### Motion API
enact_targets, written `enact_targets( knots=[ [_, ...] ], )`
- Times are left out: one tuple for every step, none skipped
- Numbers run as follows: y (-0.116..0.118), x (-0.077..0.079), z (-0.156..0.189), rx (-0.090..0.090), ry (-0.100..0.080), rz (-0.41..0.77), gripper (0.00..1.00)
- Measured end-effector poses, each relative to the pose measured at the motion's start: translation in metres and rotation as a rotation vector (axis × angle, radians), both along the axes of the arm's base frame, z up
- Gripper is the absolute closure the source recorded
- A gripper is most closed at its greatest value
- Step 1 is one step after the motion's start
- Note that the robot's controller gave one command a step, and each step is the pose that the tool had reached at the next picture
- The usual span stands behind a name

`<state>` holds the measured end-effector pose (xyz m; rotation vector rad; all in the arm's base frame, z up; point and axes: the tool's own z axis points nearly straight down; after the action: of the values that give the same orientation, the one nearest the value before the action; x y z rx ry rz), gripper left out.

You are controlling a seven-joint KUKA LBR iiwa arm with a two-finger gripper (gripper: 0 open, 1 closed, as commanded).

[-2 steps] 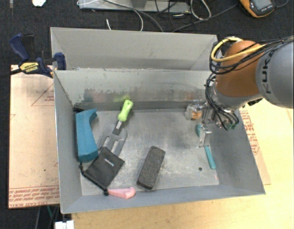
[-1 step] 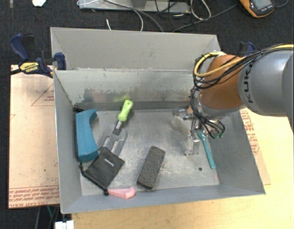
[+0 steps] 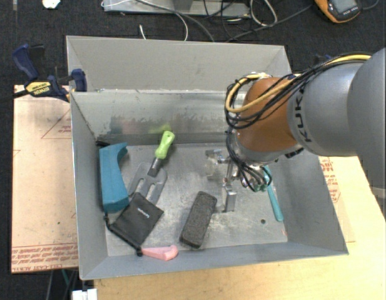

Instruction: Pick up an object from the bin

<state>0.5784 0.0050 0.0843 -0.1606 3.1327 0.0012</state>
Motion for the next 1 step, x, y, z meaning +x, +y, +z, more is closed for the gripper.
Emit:
enact_targets(
  knots=[
    [-0.0198,0.0070,0.0661,-0.003,-0.003,0.176,0.00]
  ],
)
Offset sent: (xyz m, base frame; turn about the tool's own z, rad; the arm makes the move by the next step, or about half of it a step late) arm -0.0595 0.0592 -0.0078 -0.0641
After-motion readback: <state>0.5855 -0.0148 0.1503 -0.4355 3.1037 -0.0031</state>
